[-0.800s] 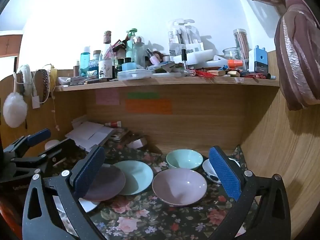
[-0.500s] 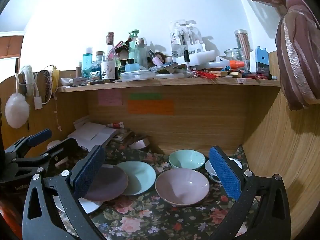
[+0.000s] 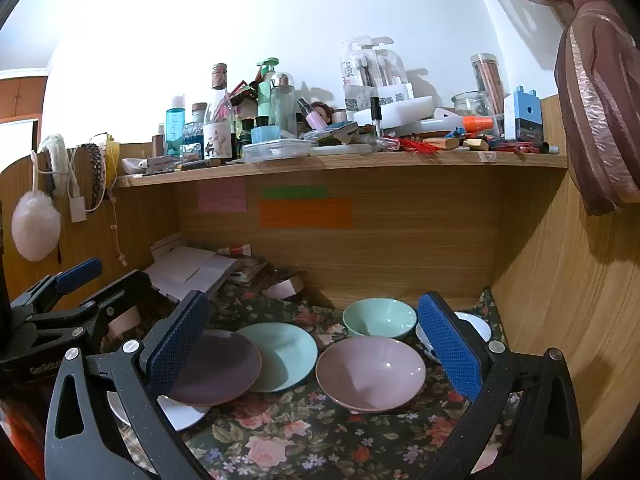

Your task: Organize plates and bowls

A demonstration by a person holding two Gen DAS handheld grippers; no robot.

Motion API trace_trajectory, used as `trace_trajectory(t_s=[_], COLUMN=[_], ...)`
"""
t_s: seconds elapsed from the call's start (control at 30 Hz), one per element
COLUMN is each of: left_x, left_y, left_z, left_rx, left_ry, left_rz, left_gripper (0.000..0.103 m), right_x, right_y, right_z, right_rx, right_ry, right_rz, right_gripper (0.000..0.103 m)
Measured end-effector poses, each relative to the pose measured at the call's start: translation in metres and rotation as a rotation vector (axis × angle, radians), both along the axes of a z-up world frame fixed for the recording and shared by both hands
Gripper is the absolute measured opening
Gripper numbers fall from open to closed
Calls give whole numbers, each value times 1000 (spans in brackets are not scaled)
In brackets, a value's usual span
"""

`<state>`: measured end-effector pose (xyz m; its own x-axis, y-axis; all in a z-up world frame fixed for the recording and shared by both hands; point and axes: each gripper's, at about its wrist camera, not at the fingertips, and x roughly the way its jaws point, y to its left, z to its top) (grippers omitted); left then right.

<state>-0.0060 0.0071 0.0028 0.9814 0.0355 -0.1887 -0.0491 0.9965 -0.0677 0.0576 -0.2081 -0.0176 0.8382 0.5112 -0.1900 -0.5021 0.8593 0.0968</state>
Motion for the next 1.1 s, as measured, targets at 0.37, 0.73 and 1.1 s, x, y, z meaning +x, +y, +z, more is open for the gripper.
trace_trajectory(t_s=[0.37, 0.73, 1.1], left_x=[2, 3, 3], left_y=[2, 4, 4], left_z=[1, 1, 1], left_rx=[-1, 3, 4], left_ry=[0, -3, -3], left_rz=[1, 5, 8], left_gripper=[103, 103, 103], right_x=[-1, -1, -2], right_y=[5, 6, 9], right_z=[2, 3, 4], right_rx=[-2, 5, 4], right_ry=[-5, -4, -6], right_rz=[5, 11, 13], right_gripper=[103, 103, 103])
